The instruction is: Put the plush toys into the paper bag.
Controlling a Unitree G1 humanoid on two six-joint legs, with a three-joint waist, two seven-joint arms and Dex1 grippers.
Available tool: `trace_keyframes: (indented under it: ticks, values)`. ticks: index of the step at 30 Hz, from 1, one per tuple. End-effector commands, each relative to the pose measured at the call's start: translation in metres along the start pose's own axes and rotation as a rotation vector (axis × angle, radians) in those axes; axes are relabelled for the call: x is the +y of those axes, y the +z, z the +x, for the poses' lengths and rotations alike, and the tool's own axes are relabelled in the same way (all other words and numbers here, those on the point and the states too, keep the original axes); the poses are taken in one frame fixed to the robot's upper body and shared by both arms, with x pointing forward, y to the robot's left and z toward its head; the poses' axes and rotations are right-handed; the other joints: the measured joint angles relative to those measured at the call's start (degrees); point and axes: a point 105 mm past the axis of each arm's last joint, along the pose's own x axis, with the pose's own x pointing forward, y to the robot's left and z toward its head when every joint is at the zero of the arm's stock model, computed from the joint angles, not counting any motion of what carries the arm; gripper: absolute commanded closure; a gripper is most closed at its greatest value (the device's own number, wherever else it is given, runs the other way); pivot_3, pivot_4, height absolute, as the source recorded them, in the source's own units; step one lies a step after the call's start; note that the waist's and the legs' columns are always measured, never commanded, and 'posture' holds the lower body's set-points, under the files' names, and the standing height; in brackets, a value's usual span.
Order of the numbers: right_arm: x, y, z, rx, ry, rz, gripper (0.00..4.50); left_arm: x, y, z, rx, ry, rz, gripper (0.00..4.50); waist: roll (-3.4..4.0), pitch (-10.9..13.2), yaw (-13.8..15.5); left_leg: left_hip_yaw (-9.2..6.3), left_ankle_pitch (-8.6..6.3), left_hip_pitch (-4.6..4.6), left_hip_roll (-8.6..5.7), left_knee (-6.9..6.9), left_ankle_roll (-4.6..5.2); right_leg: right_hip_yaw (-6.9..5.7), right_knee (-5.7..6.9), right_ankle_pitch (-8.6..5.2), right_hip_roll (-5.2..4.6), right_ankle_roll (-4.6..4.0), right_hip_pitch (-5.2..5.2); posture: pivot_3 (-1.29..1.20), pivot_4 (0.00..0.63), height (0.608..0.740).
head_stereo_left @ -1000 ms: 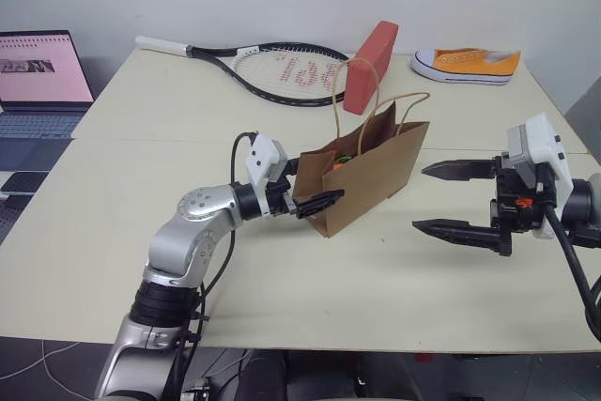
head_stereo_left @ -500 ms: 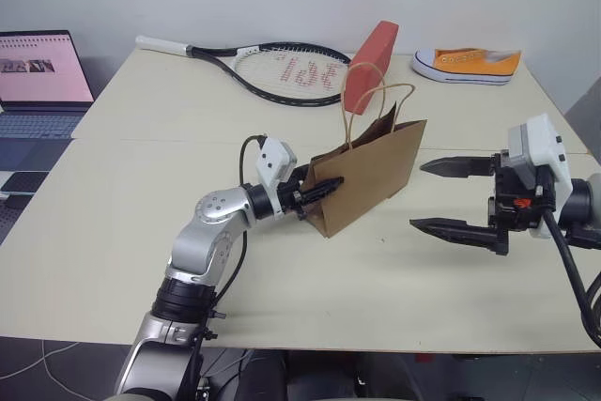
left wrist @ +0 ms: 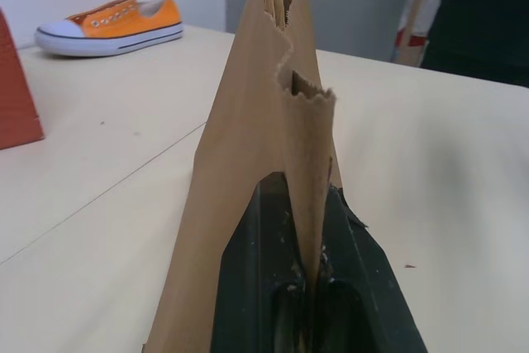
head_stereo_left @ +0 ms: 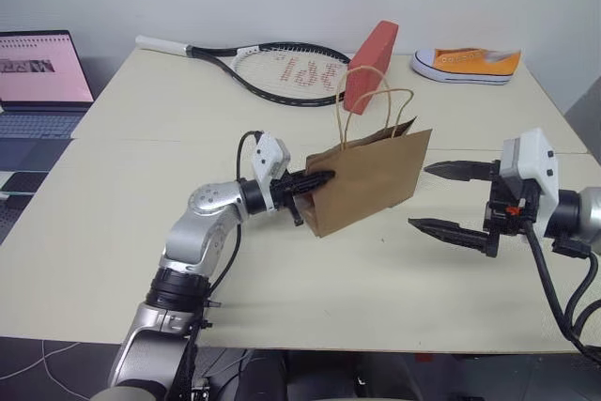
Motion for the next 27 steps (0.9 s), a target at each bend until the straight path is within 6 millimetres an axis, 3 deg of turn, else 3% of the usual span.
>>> trace_keyframes:
  ticks: [1, 10, 22, 27]
  values:
    - [0.003, 0.014, -0.015, -0.008, -0.024, -0.073, 0.0, -0.002, 0.017, -0.001, -0.021, -0.114, 0.031, 4.47, 0.0, 0.0, 0.02, -0.01, 0.0, 0.0, 0.0, 0.0, 0.0, 0.0, 0.0, 0.0, 0.01, 0.0, 0.0, 0.0, 0.15, 0.74]
    - [0.01, 0.018, -0.051, 0.049, -0.128, 0.003, 0.0, -0.009, 0.014, 0.005, 0.033, -0.363, -0.019, 4.47, -0.01, -0.01, 0.14, -0.02, 0.0, -0.03, -0.02, 0.01, 0.0, 0.0, -0.02, -0.04, 0.0, -0.06, 0.02, 0.0, 0.15, 0.74]
    - [0.019, 0.014, -0.054, 0.075, -0.142, 0.045, 0.0, 0.004, 0.0, 0.018, 0.125, -0.409, 0.072, 4.47, -0.02, -0.01, 0.01, -0.01, 0.0, -0.04, -0.02, 0.03, 0.0, 0.01, -0.04, -0.15, 0.0, -0.25, 0.03, 0.0, 0.15, 0.74]
    - [0.02, 0.013, -0.052, 0.074, -0.136, 0.053, 0.0, 0.011, 0.002, 0.017, 0.133, -0.387, 0.099, 3.26, -0.02, -0.01, 0.03, -0.02, 0.0, -0.04, -0.02, 0.01, 0.01, 0.01, -0.04, -0.14, 0.0, -0.23, 0.02, 0.0, 0.15, 0.74]
